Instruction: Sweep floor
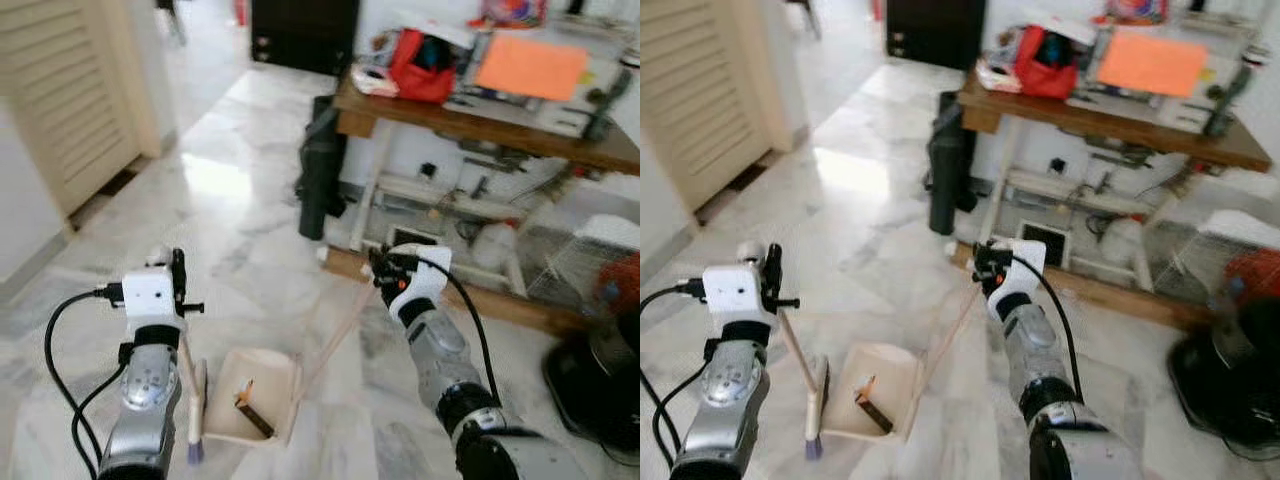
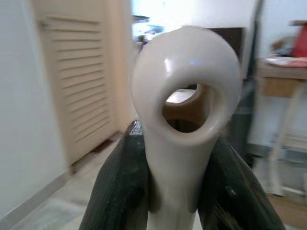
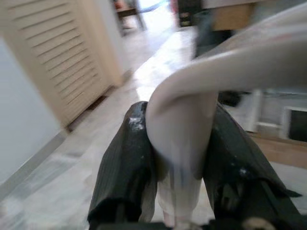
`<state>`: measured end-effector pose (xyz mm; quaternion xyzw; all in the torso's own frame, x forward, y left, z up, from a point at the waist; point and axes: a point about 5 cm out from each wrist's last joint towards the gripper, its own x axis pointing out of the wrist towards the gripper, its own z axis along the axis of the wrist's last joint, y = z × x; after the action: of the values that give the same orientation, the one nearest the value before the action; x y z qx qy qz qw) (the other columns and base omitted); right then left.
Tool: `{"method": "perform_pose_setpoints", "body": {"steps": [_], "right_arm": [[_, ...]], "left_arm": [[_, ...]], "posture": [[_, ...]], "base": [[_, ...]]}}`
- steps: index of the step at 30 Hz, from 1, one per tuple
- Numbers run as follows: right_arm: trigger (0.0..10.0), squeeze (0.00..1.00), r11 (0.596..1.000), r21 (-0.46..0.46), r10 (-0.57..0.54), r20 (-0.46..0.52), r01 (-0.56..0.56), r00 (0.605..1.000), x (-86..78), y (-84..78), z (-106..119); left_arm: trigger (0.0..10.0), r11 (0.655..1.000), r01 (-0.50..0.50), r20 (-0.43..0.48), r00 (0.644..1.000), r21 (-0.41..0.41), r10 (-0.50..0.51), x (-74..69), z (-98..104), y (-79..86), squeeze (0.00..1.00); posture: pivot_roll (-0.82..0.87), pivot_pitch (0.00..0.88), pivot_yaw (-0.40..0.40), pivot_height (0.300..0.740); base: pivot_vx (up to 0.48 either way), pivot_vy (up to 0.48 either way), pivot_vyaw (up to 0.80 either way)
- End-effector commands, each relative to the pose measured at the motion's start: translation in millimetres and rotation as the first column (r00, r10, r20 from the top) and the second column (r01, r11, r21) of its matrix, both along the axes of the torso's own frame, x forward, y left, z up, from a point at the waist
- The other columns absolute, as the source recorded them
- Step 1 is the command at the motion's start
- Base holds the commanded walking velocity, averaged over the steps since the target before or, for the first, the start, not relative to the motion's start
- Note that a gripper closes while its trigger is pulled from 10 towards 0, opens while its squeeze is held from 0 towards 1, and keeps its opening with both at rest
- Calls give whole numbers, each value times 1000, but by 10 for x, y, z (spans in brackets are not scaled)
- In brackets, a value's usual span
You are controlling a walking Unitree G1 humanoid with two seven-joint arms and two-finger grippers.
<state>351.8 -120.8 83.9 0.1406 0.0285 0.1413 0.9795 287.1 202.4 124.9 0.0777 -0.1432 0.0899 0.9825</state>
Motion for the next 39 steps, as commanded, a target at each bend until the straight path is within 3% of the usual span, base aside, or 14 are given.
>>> {"method": "perform_pose_setpoints", "body": {"steps": [1, 27, 39], "right_arm": [[10000, 0, 999, 34, -19, 48, 17, 999, 50, -8, 115], [10000, 0, 999, 36, 1, 39, -3, 999, 17, 52, 67], [10000, 0, 1000, 28, -2, 32, 1, 999, 29, 28, 72]], "left_arm": [[10000, 1000, 16, 38, 999, -6, -16, 7, 81, -44, 0], [10000, 1000, 17, 6, 1000, -3, -17, 23, 24, -72, 0], [10000, 1000, 6, 5, 1000, -25, -6, 31, 10, -72, 0]], "posture": [[153, 0, -74, 740], [158, 0, -73, 740], [163, 0, -86, 740]], "base": [[0, 0, 800], [0, 0, 792], [0, 326, 0]]}}
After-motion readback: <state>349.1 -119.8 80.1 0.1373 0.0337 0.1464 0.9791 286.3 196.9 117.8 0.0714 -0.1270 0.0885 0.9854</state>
